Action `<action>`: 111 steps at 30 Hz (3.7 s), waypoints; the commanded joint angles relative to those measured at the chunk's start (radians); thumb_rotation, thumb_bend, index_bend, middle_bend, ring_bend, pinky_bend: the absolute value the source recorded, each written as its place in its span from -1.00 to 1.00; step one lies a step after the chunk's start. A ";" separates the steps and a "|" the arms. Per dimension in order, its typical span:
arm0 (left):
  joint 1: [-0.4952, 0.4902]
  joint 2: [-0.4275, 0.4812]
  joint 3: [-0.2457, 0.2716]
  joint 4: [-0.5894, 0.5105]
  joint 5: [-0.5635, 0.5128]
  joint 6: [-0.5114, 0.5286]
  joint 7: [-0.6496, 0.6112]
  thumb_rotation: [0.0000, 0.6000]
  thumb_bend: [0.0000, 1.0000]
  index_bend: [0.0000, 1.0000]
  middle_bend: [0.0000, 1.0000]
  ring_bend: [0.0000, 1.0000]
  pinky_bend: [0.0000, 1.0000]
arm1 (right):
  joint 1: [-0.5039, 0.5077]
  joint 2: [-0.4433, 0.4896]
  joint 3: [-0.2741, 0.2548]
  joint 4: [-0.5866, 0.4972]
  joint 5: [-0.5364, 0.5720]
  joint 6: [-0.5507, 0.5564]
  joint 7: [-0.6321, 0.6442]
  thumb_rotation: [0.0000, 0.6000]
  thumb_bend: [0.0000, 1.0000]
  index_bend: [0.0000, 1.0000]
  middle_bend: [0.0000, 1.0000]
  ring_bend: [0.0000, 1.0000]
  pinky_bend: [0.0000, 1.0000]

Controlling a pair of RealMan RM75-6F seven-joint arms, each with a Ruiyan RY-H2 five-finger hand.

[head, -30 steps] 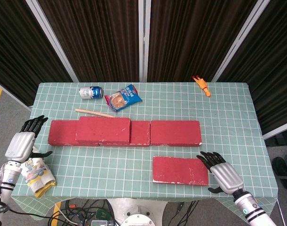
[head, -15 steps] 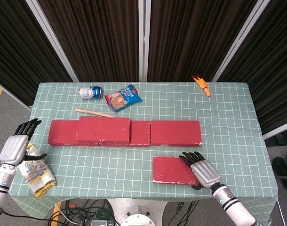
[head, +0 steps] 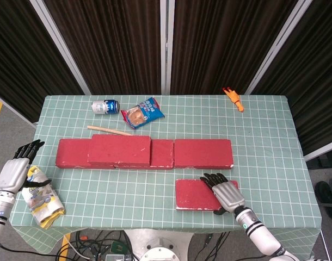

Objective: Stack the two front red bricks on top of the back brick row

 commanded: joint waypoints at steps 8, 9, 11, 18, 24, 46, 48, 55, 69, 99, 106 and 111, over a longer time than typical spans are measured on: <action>0.008 0.007 -0.013 0.002 0.000 -0.018 0.000 1.00 -0.86 -0.92 -1.00 -1.00 -1.00 | 0.009 -0.023 -0.011 0.034 -0.006 0.016 0.042 1.00 -1.00 -1.00 -0.63 -1.00 -1.00; 0.008 0.007 -0.014 0.002 -0.001 -0.021 0.002 1.00 -0.86 -0.92 -1.00 -1.00 -1.00 | 0.012 -0.022 -0.012 0.033 -0.002 0.014 0.042 1.00 -1.00 -1.00 -0.62 -1.00 -1.00; 0.009 0.008 -0.016 0.001 -0.002 -0.025 0.005 1.00 -0.86 -0.92 -1.00 -1.00 -1.00 | 0.014 -0.023 -0.013 0.034 -0.001 0.019 0.041 1.00 -1.00 -1.00 -0.59 -1.00 -1.00; 0.015 0.004 -0.022 0.004 -0.002 -0.033 0.005 1.00 -0.86 -0.91 -1.00 -1.00 -1.00 | 0.004 -0.021 -0.021 0.035 -0.034 0.058 0.068 1.00 -0.99 -1.00 -0.47 -0.91 -1.00; 0.020 0.007 -0.029 0.002 0.006 -0.034 -0.005 1.00 -0.86 -0.92 -1.00 -1.00 -1.00 | -0.005 0.019 -0.016 -0.002 -0.121 0.108 0.123 1.00 -0.92 -1.00 -0.37 -0.79 -0.80; 0.016 0.036 -0.041 0.011 0.021 -0.077 -0.060 1.00 -0.86 -0.92 -1.00 -1.00 -1.00 | 0.372 0.109 0.257 0.181 0.223 -0.188 0.107 1.00 -0.92 -0.96 -0.32 -0.76 -0.70; 0.011 0.033 -0.040 0.022 0.025 -0.090 -0.070 1.00 -0.86 -0.92 -1.00 -1.00 -1.00 | 0.395 0.085 0.251 0.220 0.247 -0.202 0.110 1.00 -0.92 -0.96 -0.32 -0.76 -0.70; 0.007 0.029 -0.038 0.050 0.039 -0.106 -0.107 1.00 -0.86 -0.92 -1.00 -1.00 -1.00 | 0.454 0.022 0.221 0.297 0.310 -0.248 0.119 1.00 -0.92 -0.96 -0.32 -0.76 -0.70; 0.013 0.012 -0.033 0.085 0.067 -0.098 -0.156 1.00 -0.86 -0.92 -1.00 -1.00 -1.00 | 0.529 0.000 0.188 0.317 0.341 -0.298 0.163 1.00 -0.92 -0.96 -0.32 -0.76 -0.70; 0.009 -0.004 -0.030 0.122 0.084 -0.110 -0.218 1.00 -0.86 -0.92 -1.00 -1.00 -1.00 | 0.619 -0.042 0.121 0.328 0.461 -0.252 0.131 1.00 -0.91 -0.96 -0.35 -0.76 -0.70; 0.007 -0.005 -0.027 0.124 0.083 -0.116 -0.220 1.00 -0.86 -0.91 -1.00 -1.00 -1.00 | 0.630 -0.054 0.111 0.337 0.478 -0.246 0.132 1.00 -0.91 -0.96 -0.35 -0.76 -0.70; 0.003 -0.002 -0.021 0.125 0.087 -0.130 -0.223 1.00 -0.86 -0.92 -1.00 -1.00 -1.00 | 0.635 -0.057 0.108 0.336 0.483 -0.240 0.134 1.00 -0.91 -0.96 -0.35 -0.76 -0.70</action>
